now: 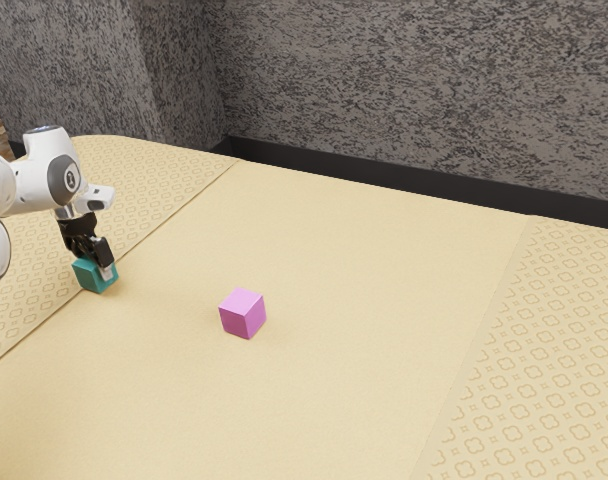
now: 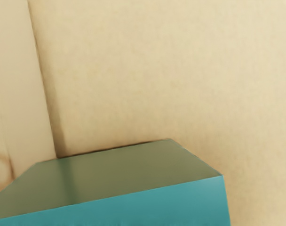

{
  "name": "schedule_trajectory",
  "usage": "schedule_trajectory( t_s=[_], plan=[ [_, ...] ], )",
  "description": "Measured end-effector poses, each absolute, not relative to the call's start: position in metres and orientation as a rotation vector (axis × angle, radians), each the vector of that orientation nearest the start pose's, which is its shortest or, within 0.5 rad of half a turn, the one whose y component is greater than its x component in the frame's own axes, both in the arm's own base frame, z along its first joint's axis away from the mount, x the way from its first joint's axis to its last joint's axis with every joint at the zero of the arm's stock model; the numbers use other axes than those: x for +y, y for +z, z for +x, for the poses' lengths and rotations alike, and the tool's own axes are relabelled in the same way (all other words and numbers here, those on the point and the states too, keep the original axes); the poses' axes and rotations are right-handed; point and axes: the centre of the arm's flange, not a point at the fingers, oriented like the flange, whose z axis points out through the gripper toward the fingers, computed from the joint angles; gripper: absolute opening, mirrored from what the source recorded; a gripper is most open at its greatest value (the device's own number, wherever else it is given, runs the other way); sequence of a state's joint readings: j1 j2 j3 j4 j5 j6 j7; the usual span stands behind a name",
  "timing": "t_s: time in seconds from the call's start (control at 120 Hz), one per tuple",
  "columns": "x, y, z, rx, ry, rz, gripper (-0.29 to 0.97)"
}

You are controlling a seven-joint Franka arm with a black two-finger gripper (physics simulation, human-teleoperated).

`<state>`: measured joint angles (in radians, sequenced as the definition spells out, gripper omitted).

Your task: Pick up the blue block with one arm, and put the blue block on the pink block with one arm

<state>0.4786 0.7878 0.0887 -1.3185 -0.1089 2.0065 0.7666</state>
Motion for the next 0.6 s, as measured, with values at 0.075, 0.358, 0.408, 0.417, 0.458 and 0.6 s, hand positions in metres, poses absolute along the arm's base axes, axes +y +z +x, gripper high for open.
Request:
schedule_trajectory(
  t_s=[0.075, 0.358, 0.408, 0.417, 0.458, 0.6],
  plan=[
    [0.3754, 0.2585, 0.6280, 0.273, 0.091, -3.214, 0.65],
    [0.3754, 0.2587, 0.6281, 0.262, 0.091, -3.214, 0.52],
    [0.3755, 0.2587, 0.6281, 0.260, 0.091, -3.214, 0.51],
    [0.3755, 0.2588, 0.6281, 0.260, 0.091, -3.214, 0.51],
    [0.3755, 0.2587, 0.6281, 0.259, 0.091, -3.215, 0.50],
    [0.3756, 0.2603, 0.6281, 0.256, 0.089, -3.213, 0.48]
  ],
)
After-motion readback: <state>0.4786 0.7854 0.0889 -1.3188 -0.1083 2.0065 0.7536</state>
